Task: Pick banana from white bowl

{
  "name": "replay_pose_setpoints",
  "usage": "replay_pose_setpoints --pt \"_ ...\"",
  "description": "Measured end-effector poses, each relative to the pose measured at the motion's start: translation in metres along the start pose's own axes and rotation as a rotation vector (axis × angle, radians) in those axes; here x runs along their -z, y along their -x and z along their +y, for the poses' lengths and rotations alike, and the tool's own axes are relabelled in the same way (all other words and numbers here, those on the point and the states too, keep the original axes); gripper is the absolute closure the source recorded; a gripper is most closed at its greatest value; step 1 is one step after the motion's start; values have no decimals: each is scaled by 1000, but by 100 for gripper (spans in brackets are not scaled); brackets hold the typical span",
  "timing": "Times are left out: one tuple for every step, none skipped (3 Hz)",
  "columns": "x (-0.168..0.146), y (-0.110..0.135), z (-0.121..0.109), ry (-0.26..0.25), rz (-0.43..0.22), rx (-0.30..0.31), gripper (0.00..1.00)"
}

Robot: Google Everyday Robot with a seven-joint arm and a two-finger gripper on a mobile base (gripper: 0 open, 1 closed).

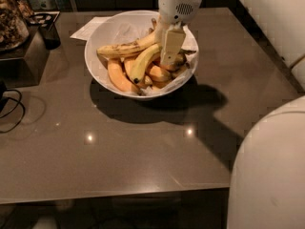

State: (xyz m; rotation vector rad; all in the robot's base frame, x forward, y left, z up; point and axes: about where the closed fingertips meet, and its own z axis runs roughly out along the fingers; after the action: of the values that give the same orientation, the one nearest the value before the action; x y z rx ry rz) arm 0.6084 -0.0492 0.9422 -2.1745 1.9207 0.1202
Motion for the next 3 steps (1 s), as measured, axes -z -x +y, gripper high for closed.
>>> replay_pose_setpoints --pt "-5 -1 0 10 0 -3 43" --pt "-13 -1 1 28 -3 -2 39" --pt "-14 0 1 37 -7 -1 31"
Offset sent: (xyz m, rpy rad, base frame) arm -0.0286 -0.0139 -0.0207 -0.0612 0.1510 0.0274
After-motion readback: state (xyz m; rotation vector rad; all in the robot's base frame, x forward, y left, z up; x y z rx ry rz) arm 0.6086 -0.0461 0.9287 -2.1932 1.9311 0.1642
